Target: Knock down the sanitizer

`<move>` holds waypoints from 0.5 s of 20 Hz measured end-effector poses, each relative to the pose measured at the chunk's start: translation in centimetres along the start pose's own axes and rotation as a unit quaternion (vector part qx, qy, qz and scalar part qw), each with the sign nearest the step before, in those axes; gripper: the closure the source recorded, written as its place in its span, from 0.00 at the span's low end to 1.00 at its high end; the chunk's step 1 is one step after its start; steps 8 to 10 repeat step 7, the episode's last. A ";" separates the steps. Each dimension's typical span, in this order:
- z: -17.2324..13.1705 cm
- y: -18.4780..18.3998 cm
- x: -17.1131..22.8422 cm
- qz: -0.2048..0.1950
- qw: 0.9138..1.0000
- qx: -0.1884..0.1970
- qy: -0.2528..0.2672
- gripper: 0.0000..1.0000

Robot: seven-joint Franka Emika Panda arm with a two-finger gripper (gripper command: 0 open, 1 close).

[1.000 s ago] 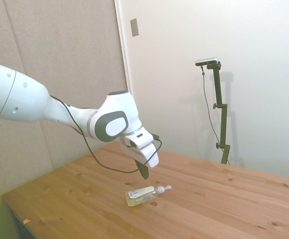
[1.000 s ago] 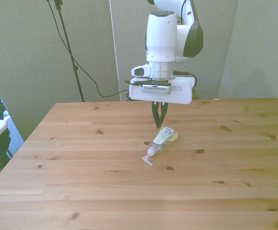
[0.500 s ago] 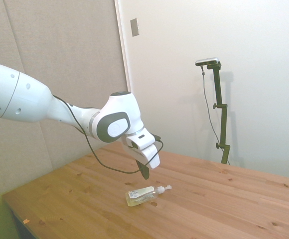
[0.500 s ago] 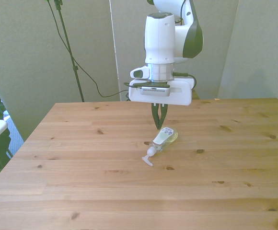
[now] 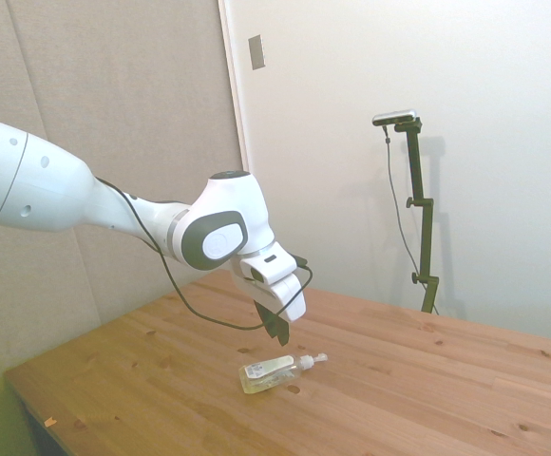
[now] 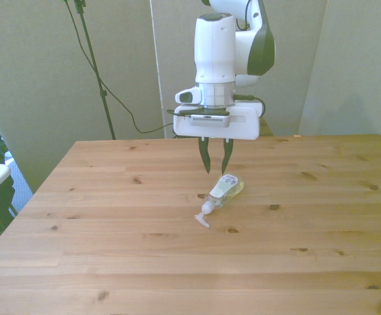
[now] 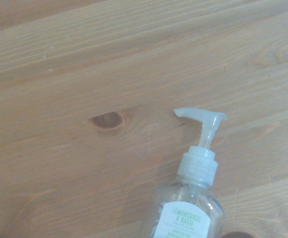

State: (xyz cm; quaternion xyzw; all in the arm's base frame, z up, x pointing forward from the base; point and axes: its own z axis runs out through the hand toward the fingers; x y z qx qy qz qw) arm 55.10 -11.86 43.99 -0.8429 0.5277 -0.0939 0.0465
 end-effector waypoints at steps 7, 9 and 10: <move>-1.1 0.9 -1.8 -0.009 1.000 0.005 -0.002 0.00; -1.1 0.9 -1.8 -0.009 1.000 0.005 -0.002 0.00; -1.1 0.9 -1.8 -0.009 1.000 0.005 -0.002 0.00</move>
